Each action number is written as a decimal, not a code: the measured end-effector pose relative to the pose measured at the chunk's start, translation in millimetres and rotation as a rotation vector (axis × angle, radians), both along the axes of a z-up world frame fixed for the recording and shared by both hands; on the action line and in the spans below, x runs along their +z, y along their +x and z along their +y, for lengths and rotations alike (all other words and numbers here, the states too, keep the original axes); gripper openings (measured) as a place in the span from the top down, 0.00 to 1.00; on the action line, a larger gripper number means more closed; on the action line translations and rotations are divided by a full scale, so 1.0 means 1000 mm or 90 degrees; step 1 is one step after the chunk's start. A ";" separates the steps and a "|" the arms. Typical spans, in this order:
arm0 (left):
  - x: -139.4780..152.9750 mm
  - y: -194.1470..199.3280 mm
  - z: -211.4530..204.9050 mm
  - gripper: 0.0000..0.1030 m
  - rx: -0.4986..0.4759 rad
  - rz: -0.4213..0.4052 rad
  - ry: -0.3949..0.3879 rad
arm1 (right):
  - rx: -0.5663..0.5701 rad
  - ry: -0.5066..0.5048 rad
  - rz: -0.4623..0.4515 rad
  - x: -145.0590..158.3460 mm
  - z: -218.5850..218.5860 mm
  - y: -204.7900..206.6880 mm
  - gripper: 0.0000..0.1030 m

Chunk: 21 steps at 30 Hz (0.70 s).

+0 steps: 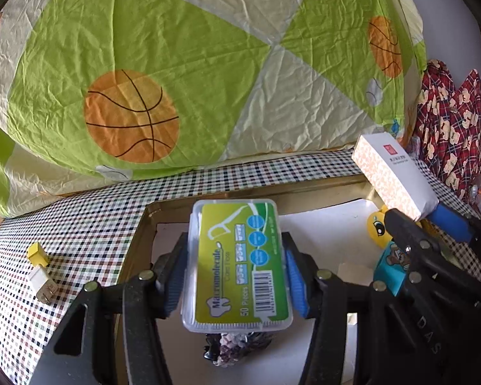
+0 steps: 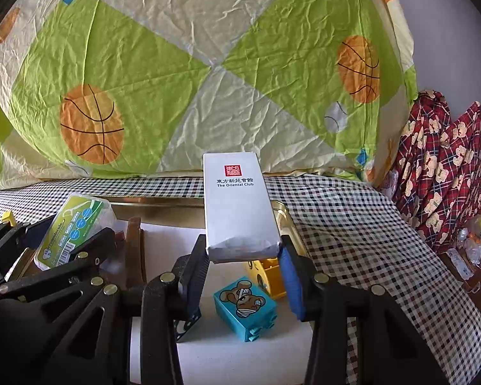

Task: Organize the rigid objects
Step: 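Lower the green floss box and white logo box into the tin tray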

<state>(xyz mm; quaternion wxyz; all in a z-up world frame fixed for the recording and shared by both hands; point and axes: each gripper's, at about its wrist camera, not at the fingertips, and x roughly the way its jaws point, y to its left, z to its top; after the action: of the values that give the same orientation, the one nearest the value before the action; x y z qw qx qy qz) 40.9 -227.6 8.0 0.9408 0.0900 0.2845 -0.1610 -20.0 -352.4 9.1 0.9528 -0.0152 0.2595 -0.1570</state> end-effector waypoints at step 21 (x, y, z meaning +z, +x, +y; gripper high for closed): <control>-0.005 0.005 -0.002 0.47 0.011 0.009 0.010 | 0.025 0.008 0.056 -0.007 0.003 0.015 0.55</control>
<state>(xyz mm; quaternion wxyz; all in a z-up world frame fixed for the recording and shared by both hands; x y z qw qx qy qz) 46.0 -229.2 2.5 0.9394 0.0938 0.2930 -0.1512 -5.1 -349.6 2.6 0.9435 -0.0212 0.3017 -0.1357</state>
